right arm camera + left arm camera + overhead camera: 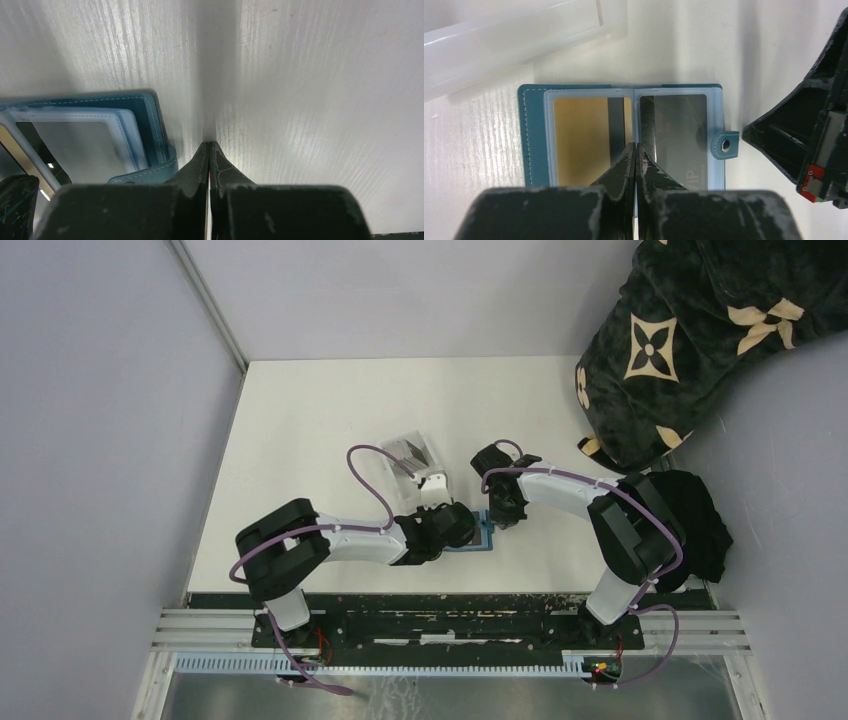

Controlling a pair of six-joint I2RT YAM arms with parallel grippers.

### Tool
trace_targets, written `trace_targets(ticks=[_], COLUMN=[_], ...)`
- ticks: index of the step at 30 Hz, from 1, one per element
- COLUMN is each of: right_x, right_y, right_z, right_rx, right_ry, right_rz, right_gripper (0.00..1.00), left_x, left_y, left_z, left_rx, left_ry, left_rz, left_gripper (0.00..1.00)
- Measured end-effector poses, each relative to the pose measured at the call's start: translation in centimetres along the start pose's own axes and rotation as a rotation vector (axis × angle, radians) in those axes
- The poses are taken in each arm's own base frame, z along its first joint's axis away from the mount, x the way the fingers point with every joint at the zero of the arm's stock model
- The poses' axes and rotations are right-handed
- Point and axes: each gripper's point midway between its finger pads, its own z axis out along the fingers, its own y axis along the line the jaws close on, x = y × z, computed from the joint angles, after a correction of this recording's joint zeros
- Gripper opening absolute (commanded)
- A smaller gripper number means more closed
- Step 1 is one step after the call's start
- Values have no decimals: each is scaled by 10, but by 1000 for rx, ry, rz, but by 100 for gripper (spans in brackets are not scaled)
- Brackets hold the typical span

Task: Put the credit cards into the card holder
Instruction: Insert the credit card into the card holder.

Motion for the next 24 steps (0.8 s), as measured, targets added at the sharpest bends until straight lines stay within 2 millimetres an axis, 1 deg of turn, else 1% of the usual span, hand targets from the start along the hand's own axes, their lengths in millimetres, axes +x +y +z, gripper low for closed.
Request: trace_targets(ticks=[15,24], right_x=[0,0], right_y=[0,0], right_z=[0,0], right_rx=[0,-1], right_ry=[1,1], right_rz=[0,0], right_gripper=[1,1], left_x=[9,12], left_y=[8,4], left_z=[4,5], left_rx=[-23,-12], left_ry=[21,35], left_rz=[38,37], left_gripper=[3,3])
